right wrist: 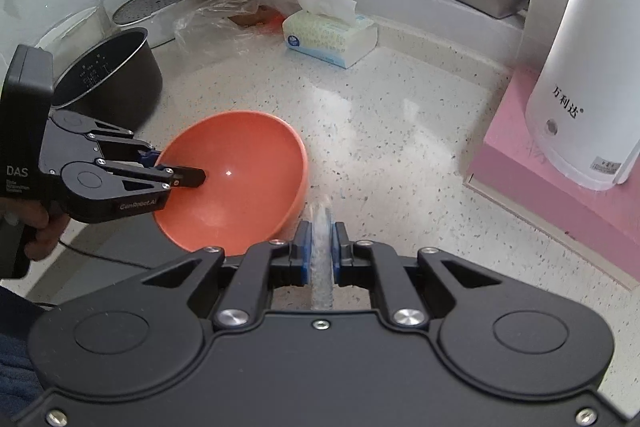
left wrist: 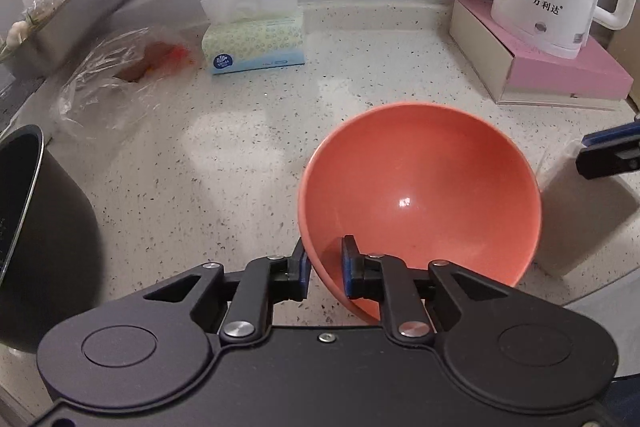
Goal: Clean bowl
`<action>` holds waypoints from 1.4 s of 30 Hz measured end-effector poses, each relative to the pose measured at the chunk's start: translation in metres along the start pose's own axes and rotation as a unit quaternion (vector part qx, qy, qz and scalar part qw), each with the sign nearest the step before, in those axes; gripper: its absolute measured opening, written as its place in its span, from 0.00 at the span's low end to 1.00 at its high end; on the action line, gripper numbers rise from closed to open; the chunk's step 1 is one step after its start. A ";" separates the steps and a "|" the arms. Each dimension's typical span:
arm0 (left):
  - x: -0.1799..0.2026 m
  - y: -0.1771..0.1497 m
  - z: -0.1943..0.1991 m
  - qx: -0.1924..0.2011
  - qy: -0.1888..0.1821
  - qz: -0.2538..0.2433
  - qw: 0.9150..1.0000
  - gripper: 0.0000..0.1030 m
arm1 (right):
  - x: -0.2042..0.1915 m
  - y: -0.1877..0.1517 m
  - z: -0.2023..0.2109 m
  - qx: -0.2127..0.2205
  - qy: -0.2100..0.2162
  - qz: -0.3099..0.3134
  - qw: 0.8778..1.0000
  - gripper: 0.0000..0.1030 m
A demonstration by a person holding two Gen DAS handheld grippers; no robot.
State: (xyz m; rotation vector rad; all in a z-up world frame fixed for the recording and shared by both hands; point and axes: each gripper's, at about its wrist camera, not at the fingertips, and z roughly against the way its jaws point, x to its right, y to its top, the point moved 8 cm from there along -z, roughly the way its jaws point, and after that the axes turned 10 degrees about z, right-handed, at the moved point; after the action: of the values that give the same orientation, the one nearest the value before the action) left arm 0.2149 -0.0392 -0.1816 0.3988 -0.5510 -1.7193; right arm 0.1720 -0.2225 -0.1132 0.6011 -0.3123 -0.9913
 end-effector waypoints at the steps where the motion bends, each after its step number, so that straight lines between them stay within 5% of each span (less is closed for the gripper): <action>1: 0.000 0.002 -0.001 -0.006 0.000 0.001 1.000 0.16 | 0.001 -0.001 -0.002 -0.005 0.000 -0.002 1.000 0.11; 5: 0.000 0.015 -0.010 -0.057 -0.003 -0.018 0.998 0.20 | 0.007 -0.007 -0.014 -0.020 0.003 -0.019 1.000 0.11; 9: 0.009 0.016 -0.031 -0.147 -0.031 -0.052 0.987 0.38 | 0.002 -0.007 -0.022 -0.048 0.006 0.000 0.999 0.13; 12: 0.014 0.020 -0.038 -0.156 -0.032 -0.059 0.985 0.43 | -0.004 -0.016 -0.033 -0.095 0.009 0.017 0.995 0.14; 15: 0.011 0.025 -0.040 -0.143 -0.043 -0.043 0.988 0.35 | -0.005 -0.027 -0.046 -0.115 0.010 0.007 0.993 0.15; 18: 0.005 0.037 -0.032 -0.119 -0.080 0.001 0.990 0.17 | -0.007 -0.030 -0.049 -0.101 0.014 -0.002 0.995 0.10; 25: 0.018 0.038 0.000 0.012 -0.058 -0.031 0.998 0.10 | 0.000 -0.024 -0.031 -0.051 -0.023 -0.005 0.998 0.10; 30: 0.032 0.040 0.020 0.111 -0.051 -0.056 0.991 0.09 | 0.011 -0.013 -0.023 -0.024 -0.054 -0.011 0.998 0.10; 38: 0.038 0.041 0.023 0.184 -0.045 -0.067 0.980 0.09 | 0.024 0.019 -0.004 0.033 -0.062 -0.018 0.997 0.10; 42: 0.027 0.041 0.024 0.222 -0.049 -0.026 0.973 0.09 | 0.018 0.031 0.009 0.059 -0.056 -0.023 0.996 0.10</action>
State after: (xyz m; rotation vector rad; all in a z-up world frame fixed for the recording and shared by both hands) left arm 0.2292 -0.0689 -0.1381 0.6517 -1.0114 -1.6645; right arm 0.1982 -0.2281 -0.0876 0.6638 -0.4604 -1.0573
